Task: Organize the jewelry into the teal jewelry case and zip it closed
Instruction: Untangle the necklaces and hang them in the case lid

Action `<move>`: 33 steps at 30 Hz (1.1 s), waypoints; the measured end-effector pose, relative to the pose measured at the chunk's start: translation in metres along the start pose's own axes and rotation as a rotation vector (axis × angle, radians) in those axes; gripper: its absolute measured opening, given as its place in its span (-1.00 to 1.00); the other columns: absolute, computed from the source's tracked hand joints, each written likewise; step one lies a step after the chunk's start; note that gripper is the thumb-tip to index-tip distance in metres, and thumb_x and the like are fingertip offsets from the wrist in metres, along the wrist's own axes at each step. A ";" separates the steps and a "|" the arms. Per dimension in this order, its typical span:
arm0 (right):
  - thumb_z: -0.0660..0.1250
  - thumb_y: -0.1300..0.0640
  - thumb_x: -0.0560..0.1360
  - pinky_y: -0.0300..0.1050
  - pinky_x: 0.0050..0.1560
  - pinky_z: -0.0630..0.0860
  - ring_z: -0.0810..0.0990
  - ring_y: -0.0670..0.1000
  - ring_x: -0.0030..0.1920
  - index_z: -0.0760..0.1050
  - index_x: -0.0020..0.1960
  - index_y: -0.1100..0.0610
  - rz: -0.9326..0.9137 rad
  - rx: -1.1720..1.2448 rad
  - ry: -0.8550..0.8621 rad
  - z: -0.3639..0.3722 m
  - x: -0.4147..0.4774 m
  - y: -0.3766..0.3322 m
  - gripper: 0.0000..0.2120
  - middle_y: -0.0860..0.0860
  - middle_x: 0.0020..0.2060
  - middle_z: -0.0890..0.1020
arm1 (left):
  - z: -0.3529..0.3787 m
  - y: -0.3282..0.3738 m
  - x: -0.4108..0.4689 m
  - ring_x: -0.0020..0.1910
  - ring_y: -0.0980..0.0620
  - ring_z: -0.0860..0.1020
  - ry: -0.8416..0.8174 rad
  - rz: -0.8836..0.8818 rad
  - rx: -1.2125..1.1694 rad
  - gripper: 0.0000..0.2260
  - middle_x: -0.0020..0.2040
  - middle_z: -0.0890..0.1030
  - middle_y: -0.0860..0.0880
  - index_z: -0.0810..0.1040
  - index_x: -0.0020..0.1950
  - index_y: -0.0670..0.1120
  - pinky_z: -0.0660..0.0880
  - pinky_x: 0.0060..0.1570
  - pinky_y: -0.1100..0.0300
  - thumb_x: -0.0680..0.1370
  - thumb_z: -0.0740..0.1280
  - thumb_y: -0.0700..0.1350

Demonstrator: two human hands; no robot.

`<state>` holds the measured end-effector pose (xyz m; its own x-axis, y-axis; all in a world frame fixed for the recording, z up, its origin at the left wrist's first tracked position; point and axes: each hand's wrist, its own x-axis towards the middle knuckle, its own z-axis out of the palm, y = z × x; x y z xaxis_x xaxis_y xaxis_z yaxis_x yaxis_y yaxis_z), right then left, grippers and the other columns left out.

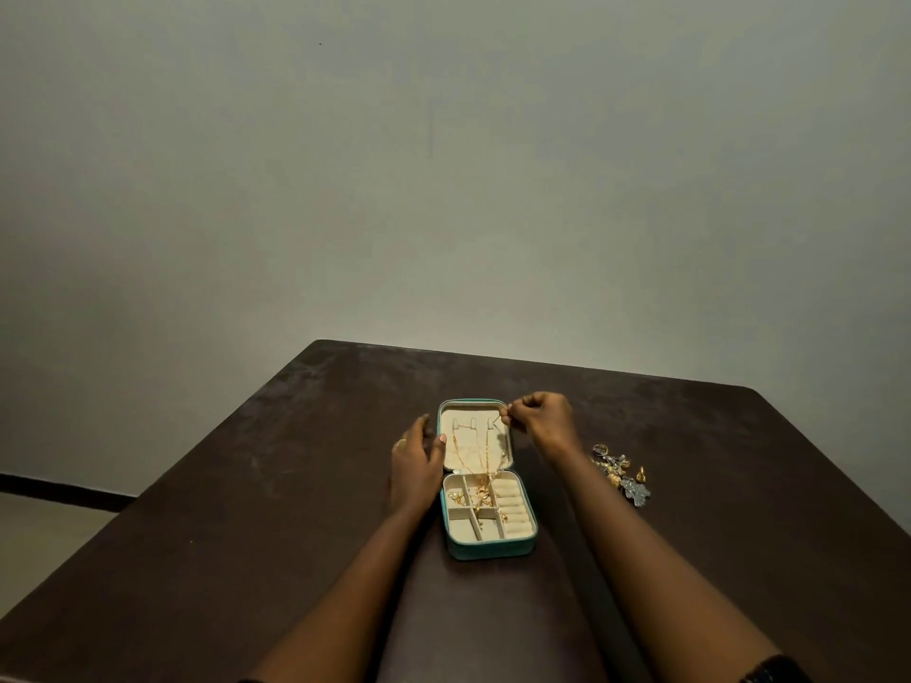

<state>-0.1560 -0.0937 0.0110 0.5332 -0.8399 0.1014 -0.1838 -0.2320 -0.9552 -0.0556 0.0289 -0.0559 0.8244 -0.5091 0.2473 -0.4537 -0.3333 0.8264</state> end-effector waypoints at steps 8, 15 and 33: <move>0.26 0.38 0.48 -0.22 -0.33 0.49 0.52 -0.01 -0.34 0.48 -0.23 0.26 0.204 0.184 -0.137 -0.008 -0.018 -0.003 -0.87 0.12 -0.32 0.56 | -0.013 0.025 0.008 0.33 0.04 0.31 0.016 0.200 0.174 -0.73 0.26 0.50 0.07 0.49 0.26 0.07 0.17 0.22 0.10 0.56 0.28 -0.03; 0.20 0.44 0.47 -0.29 -0.41 0.48 0.49 -0.01 -0.38 0.48 -0.25 0.32 0.293 0.365 -0.137 -0.015 -0.018 -0.025 -0.83 0.16 -0.35 0.53 | 0.003 0.055 0.020 0.23 0.00 0.43 -0.133 0.259 0.344 -0.71 0.17 0.57 0.02 0.53 0.21 0.02 0.27 0.18 0.03 0.50 0.36 0.02; 0.35 0.18 0.46 -0.11 -0.17 0.45 0.62 0.09 -0.14 0.65 -0.08 0.26 0.085 -0.419 -0.023 0.002 0.008 0.006 -0.83 0.17 -0.16 0.67 | 0.020 0.056 0.042 0.20 -0.05 0.41 -0.229 0.219 0.340 -0.55 0.13 0.54 -0.03 0.43 0.09 -0.05 0.41 0.18 0.00 0.32 0.53 0.02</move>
<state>-0.1516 -0.1005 0.0055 0.5191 -0.8546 0.0165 -0.5448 -0.3457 -0.7640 -0.0530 -0.0267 -0.0094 0.6180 -0.7459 0.2484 -0.7258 -0.4200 0.5448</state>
